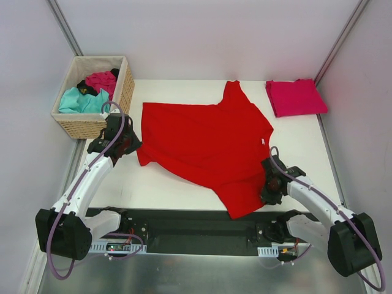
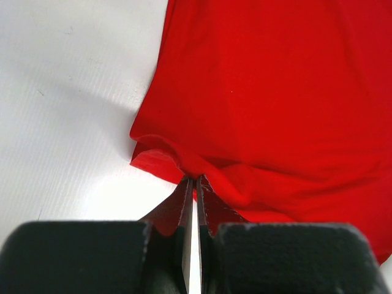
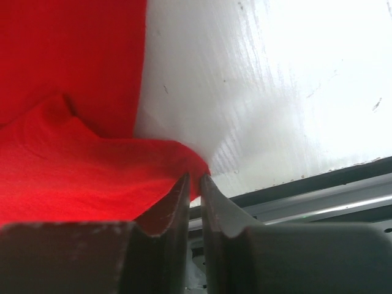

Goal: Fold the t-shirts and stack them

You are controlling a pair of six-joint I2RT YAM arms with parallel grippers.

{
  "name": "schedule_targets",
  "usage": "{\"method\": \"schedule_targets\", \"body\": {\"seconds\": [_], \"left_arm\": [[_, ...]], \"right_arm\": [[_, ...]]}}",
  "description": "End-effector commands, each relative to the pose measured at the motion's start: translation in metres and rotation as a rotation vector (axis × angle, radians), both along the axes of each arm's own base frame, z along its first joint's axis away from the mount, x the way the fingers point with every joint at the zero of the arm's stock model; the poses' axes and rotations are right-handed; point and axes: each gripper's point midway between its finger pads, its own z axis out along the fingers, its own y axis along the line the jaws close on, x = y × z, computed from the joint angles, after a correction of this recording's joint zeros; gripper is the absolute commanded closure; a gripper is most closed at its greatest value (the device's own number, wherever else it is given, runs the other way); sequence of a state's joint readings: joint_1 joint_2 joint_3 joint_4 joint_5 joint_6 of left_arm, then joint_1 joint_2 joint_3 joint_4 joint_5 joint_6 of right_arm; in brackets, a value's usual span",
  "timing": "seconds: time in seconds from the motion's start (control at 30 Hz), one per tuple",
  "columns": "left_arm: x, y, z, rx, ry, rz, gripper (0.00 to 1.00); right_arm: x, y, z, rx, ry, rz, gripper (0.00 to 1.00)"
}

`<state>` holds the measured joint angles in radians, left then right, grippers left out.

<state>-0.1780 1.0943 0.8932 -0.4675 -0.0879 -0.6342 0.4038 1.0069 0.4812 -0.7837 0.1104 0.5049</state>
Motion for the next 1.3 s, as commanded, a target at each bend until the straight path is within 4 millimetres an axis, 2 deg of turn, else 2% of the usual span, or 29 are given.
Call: {"method": "schedule_targets", "body": {"seconds": [0.0,0.1,0.33,0.43,0.57,0.6,0.73,0.8,0.83,0.9,0.93,1.07,1.23,1.27], "left_arm": [[0.008,-0.001,0.012,0.027,-0.041,-0.019,1.0],[0.007,0.0,0.011,0.027,-0.036,-0.019,1.0],[0.006,0.0,0.01,0.027,-0.038,-0.019,1.0],[0.007,-0.003,0.014,0.018,-0.045,-0.029,1.0],[0.006,-0.005,0.016,0.007,-0.05,-0.039,1.0],[0.005,-0.005,0.015,0.004,-0.048,-0.038,1.0],[0.002,-0.005,0.01,-0.001,-0.041,-0.033,1.0],[0.002,-0.005,0.007,0.002,-0.044,-0.03,1.0],[0.002,-0.005,0.006,0.001,-0.042,-0.029,1.0],[0.003,-0.006,0.009,-0.001,-0.052,-0.026,1.0],[0.003,-0.006,0.009,-0.001,-0.054,-0.028,1.0],[0.001,-0.007,0.015,0.002,-0.077,-0.036,1.0],[-0.006,-0.007,0.019,0.009,-0.104,-0.045,1.0],[-0.007,-0.007,0.021,0.008,-0.111,-0.045,1.0]], "right_arm": [[0.01,0.007,0.006,0.014,-0.009,0.017,0.89],[0.013,0.008,0.007,0.016,-0.013,0.018,0.99],[0.019,0.014,0.006,0.049,-0.038,0.025,0.99],[0.028,0.017,0.016,0.06,-0.087,0.036,1.0],[0.052,0.017,0.052,0.054,-0.236,0.066,1.0],[0.063,0.015,0.071,0.041,-0.303,0.074,0.99],[0.087,0.014,0.118,0.033,-0.46,0.077,0.99],[0.096,0.015,0.135,0.034,-0.514,0.077,0.99],[0.103,0.016,0.151,0.04,-0.56,0.071,0.99],[0.111,0.014,0.169,0.033,-0.62,0.07,1.0],[0.117,0.014,0.186,0.038,-0.665,0.064,0.99],[0.128,0.008,0.226,0.019,-0.78,0.041,1.0],[0.129,0.004,0.262,0.019,-0.862,0.039,0.99],[0.13,0.003,0.274,0.025,-0.891,0.033,0.99]]}}
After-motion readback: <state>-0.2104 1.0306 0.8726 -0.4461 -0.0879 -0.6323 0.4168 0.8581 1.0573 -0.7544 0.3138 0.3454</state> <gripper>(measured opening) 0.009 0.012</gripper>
